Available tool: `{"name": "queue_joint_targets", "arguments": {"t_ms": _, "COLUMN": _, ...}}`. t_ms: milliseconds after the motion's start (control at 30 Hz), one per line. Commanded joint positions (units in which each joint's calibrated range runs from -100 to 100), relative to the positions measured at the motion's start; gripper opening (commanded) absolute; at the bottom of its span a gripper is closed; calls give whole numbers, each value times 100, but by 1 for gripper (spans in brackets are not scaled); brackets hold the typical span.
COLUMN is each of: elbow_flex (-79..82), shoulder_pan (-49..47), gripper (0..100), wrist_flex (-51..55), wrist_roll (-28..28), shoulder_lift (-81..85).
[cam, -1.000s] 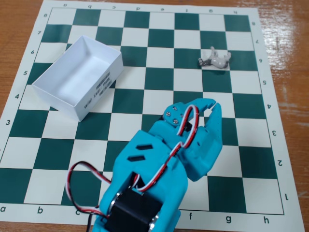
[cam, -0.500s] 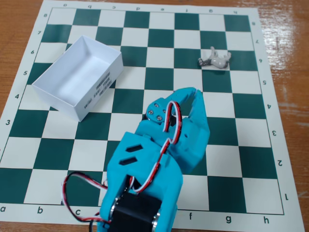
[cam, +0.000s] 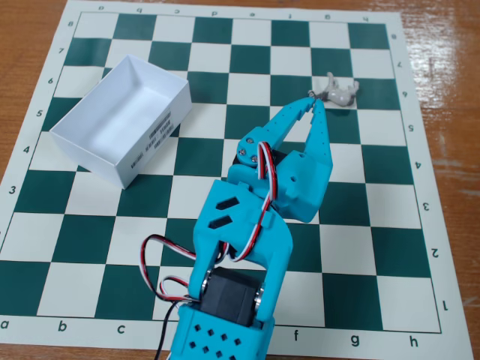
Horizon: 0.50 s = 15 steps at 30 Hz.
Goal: Grab the toy horse and put it in the box.
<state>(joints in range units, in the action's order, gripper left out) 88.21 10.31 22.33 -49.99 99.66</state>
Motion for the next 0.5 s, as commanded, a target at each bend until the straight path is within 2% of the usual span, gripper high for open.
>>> {"name": "queue_joint_targets", "arguments": {"t_ms": 0, "elbow_flex": 441, "shoulder_pan": -45, "gripper": 0, "wrist_flex": -921, "wrist_roll": -34, "shoulder_lift": 34}}
{"name": "queue_joint_targets", "arguments": {"t_ms": 100, "elbow_flex": 1160, "shoulder_pan": -52, "gripper": 0, "wrist_flex": -1951, "wrist_roll": -34, "shoulder_lift": 34}}
{"name": "queue_joint_targets", "arguments": {"t_ms": 167, "elbow_flex": 1179, "shoulder_pan": -102, "gripper": 0, "wrist_flex": -1818, "wrist_roll": -34, "shoulder_lift": 34}}
{"name": "queue_joint_targets", "arguments": {"t_ms": 333, "elbow_flex": 1179, "shoulder_pan": -416, "gripper": 0, "wrist_flex": -1095, "wrist_roll": -25, "shoulder_lift": 34}}
{"name": "queue_joint_targets", "arguments": {"t_ms": 467, "elbow_flex": 1179, "shoulder_pan": -559, "gripper": 0, "wrist_flex": 226, "wrist_roll": -39, "shoulder_lift": 34}}
